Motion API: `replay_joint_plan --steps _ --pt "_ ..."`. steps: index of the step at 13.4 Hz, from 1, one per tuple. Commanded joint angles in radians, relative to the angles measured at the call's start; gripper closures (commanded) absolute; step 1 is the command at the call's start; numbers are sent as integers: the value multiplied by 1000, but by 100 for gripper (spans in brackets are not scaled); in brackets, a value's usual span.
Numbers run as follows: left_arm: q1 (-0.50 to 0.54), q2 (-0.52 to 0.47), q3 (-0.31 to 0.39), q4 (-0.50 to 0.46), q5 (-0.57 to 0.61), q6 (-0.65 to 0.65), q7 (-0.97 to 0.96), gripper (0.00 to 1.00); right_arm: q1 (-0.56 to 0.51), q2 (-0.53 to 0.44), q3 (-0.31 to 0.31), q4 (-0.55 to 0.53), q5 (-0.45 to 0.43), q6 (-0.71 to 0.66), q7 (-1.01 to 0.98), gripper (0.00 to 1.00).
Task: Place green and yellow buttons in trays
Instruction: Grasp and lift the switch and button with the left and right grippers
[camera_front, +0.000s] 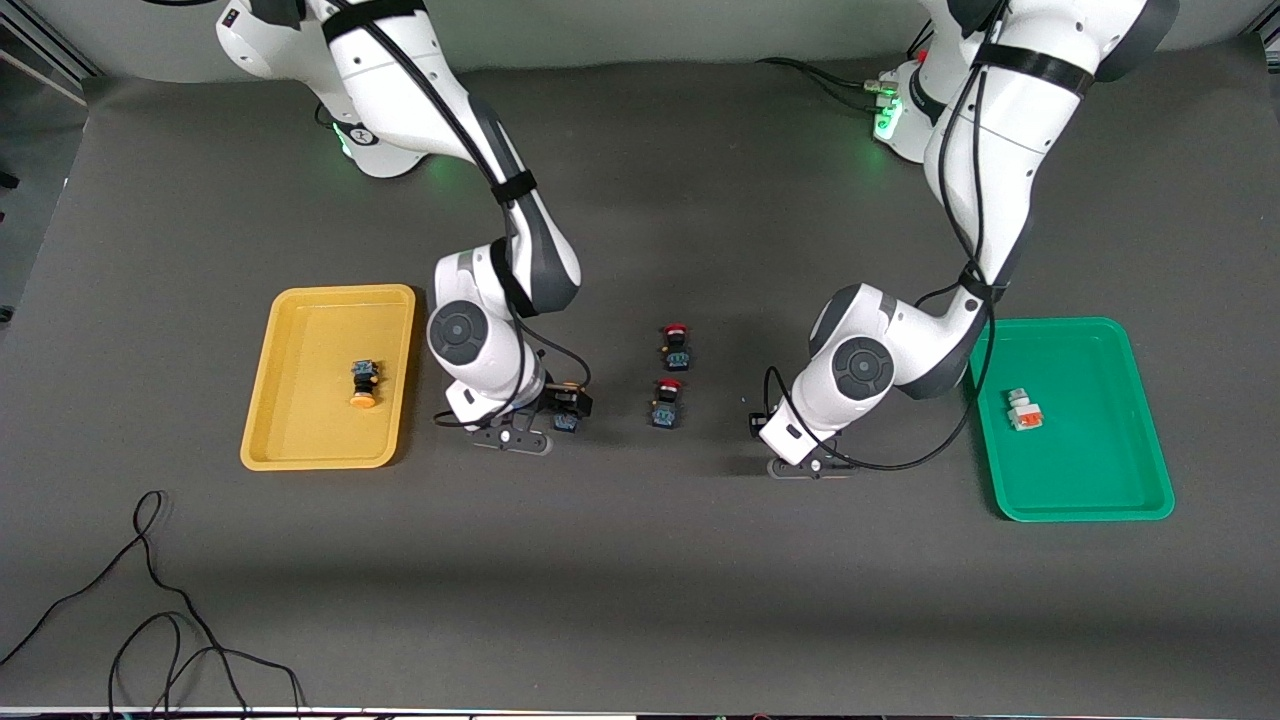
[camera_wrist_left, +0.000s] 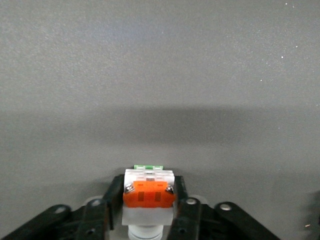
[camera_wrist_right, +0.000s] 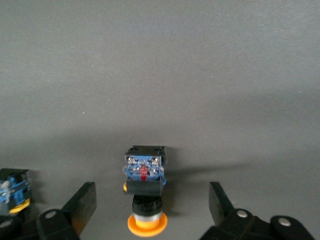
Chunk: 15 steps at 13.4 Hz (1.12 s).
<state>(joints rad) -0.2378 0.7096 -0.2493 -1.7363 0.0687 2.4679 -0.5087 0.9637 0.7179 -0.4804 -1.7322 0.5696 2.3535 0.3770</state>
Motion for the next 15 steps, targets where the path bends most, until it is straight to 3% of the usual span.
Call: replay_joint_plan --steps 1,3,4,7,8,10,12,15 --pt "-9 -7 7 1 10 -4 -21 74 4 46 9 33 21 35 19 0" --pt "12 -34 8 4 10 -21 -13 75 4 69 17 33 21 59 19 1" --pt "46 -68 5 6 11 -74 -8 76 4 72 20 31 21 69 17 14" --pt "100 -241 2 18 10 -327 13 78 1 71 22 31 22 66 20 88" --pt "126 -286 1 21 3 -399 39 78 1 66 22 29 22 66 20 100" --pt "202 -340 5 24 2 -492 155 77 -5 43 19 29 21 55 17 100" --pt "341 -352 5 38 2 -540 377 78 -8 -13 3 25 19 -18 14 100" --pt "547 -335 7 64 2 -552 713 78 1 -167 -113 29 -8 -254 -13 100"
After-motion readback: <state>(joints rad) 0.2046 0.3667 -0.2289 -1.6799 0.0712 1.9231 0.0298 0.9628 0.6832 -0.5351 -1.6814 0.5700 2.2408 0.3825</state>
